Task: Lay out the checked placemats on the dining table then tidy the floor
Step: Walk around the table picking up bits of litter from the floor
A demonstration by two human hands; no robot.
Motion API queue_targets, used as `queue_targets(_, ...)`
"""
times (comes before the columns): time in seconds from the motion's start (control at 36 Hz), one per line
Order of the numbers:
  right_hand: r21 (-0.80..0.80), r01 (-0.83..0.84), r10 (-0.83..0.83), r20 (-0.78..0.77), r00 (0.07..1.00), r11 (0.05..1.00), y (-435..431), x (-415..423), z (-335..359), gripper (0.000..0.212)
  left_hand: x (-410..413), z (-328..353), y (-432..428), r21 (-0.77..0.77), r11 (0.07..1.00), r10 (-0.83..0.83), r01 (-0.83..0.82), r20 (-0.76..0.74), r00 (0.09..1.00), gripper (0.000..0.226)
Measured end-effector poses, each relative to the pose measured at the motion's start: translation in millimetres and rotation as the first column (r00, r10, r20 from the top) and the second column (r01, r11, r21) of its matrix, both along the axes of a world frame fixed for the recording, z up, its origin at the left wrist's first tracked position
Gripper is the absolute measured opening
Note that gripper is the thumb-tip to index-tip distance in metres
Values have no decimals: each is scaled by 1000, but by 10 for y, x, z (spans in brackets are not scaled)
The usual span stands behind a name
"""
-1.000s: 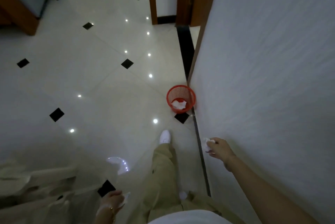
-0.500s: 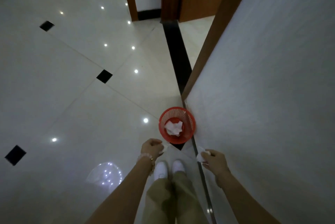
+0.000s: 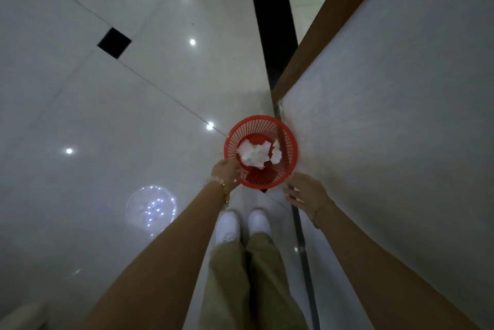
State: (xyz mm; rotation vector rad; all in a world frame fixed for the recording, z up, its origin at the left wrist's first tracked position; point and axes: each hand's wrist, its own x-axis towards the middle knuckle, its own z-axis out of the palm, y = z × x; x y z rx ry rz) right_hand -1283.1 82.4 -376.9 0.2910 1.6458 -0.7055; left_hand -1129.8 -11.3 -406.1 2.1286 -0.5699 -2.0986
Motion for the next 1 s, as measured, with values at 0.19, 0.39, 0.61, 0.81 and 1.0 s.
queue_targets(0.19,118,-207,223,-151,963,971,535,-9,281,16,428,486,414,20,980,-201,200,97,975,15)
queue_targets(0.39,140,-437,458,-235,857,889,902,160,1261,13,1036,1481,930,-31,971,-229,237,166,959,14)
queue_targets(0.61,113,-667,666,-288,688,737,1325,351,2265,20,1586,2507,1541,-94,995,-14,31,171,985,17)
queue_targets(0.81,112,-877,865,-263,427,467,1650,322,2616,26,1750,3252,1986,-185,962,221,-202,87,971,16)
queue_targets(1.0,175,-976,960,-267,80,130,1429,208,2551,21,1767,3425,2777,-230,859,488,-457,100,867,13)
